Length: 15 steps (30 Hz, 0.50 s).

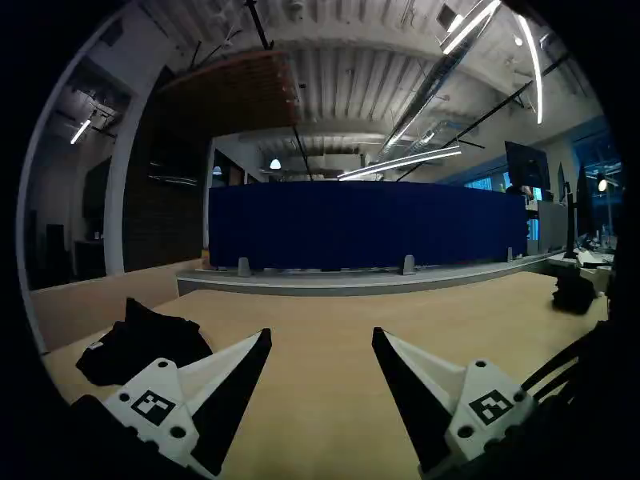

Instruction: Fold towel

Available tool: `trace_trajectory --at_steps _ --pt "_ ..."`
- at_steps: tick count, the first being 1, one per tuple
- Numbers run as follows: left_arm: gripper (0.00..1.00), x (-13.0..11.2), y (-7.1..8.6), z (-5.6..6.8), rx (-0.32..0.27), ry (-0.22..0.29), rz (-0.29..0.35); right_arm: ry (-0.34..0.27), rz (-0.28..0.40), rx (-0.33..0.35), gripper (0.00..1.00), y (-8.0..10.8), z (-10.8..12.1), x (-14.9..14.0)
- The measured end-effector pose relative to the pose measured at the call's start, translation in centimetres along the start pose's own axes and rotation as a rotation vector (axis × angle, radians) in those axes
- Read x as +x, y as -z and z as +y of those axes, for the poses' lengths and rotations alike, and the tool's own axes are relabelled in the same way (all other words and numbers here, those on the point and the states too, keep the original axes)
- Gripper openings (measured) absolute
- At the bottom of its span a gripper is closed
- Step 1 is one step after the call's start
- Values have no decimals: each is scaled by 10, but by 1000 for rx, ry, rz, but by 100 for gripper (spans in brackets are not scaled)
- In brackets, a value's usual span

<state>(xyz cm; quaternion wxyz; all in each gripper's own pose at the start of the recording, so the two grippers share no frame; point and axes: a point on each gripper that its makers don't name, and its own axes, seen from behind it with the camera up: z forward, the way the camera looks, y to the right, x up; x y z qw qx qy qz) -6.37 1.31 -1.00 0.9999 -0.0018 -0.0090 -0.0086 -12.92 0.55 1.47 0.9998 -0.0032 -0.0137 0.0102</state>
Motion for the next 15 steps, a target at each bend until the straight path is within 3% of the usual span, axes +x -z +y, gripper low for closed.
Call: trace_trajectory --at_steps 15 --pt "93 0 0 -1 0 0 0 1 1 0 100 -2 1 -2"
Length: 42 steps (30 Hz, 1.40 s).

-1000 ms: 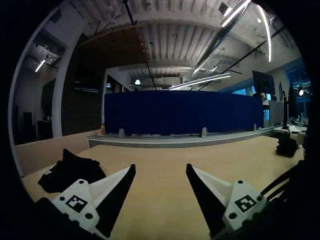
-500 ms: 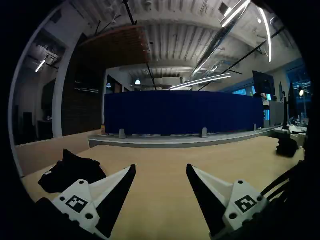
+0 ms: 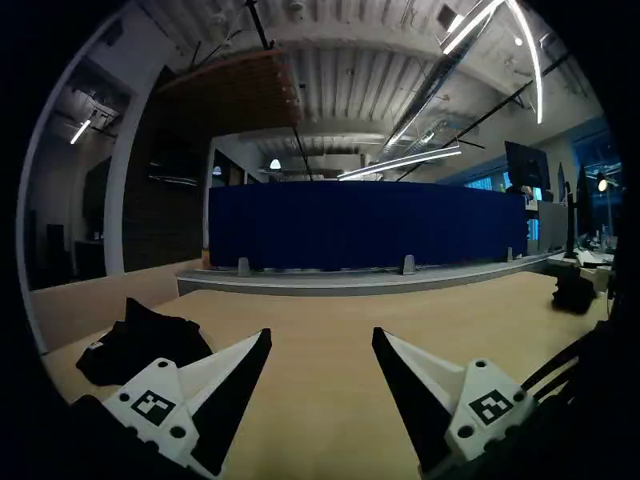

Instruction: Fold towel

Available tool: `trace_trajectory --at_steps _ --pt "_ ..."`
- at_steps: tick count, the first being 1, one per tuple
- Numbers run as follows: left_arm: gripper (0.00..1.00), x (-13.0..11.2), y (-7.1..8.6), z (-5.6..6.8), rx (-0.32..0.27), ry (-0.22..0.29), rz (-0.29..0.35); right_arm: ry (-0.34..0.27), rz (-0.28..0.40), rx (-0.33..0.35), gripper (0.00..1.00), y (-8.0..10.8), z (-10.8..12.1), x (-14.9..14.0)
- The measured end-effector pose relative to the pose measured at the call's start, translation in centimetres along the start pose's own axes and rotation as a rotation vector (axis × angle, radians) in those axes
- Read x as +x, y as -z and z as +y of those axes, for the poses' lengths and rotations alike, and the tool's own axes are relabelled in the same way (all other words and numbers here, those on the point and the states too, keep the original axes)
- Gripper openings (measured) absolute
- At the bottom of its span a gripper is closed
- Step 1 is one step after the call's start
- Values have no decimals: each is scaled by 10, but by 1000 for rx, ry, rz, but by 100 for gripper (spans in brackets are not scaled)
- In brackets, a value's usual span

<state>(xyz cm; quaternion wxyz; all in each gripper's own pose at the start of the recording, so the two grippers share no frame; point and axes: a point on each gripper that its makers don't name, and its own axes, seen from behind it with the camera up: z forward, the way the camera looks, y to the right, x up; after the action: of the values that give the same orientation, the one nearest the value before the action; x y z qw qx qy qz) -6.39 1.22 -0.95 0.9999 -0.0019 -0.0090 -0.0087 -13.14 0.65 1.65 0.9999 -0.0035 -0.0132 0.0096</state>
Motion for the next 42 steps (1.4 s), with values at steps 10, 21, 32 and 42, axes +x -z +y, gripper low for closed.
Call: trace_trajectory --at_steps 10,21,32,42 --pt "94 0 0 -1 0 0 0 0 0 0 100 0 1 -1" --pt "93 -1 2 -2 -1 0 1 0 0 0 100 2 0 0" --pt "94 -2 2 -3 -1 0 1 -1 0 0 100 3 -1 2" --pt "94 -1 3 -5 -1 1 1 -1 0 0 100 3 -2 2"
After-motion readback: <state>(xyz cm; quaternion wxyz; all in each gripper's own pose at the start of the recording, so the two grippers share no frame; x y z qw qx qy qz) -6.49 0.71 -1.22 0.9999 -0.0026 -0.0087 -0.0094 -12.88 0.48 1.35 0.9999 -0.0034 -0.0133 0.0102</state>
